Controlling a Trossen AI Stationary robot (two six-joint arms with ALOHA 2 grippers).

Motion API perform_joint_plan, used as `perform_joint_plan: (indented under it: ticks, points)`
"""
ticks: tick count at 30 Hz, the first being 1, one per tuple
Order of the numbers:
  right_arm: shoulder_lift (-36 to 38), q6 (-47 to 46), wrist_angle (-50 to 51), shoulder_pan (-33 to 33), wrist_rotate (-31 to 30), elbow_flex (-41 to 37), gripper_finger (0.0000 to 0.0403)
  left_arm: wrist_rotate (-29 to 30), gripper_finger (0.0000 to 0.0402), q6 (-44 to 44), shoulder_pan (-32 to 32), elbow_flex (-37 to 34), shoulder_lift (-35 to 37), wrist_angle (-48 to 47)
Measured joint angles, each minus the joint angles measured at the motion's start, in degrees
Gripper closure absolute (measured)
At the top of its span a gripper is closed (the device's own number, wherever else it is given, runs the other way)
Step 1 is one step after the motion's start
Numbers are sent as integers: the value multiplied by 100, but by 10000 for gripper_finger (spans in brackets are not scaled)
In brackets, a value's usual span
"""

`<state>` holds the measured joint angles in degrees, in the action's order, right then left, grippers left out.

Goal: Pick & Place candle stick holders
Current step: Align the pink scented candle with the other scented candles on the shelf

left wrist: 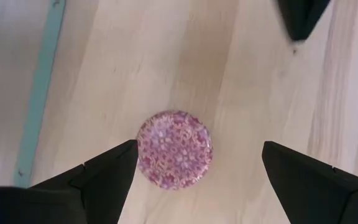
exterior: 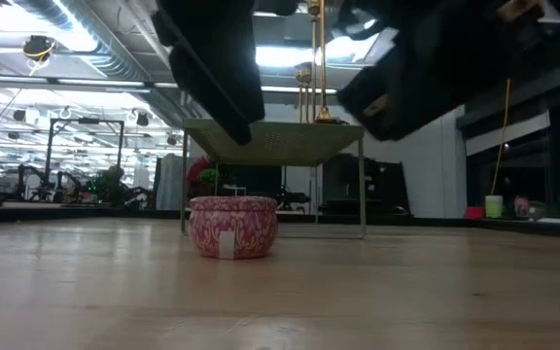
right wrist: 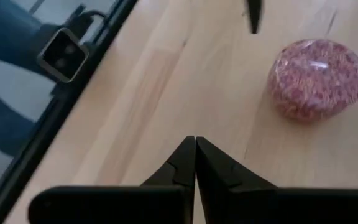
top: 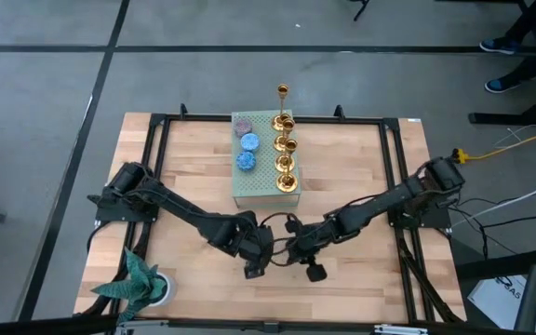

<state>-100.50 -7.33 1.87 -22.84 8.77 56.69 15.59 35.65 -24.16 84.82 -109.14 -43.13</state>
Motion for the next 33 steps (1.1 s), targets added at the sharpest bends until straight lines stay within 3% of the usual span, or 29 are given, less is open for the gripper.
perform_joint_plan:
  ticks: [7,12,25,33]
  points:
    - [963,-12,1237,-353,1,-4,389,-54,59,-153,167,6,0,7]
    - [1813,2,1306,-633,-14,-212,389,-31,59,-150,274,4,-9,6]
    - [4406,-964,-856,-1210,-668,-2557,389,-56,59,-148,358,6,-314,280]
    - [4739,-1218,-1532,-1252,-690,-3178,389,-532,59,-134,358,11,-695,257]
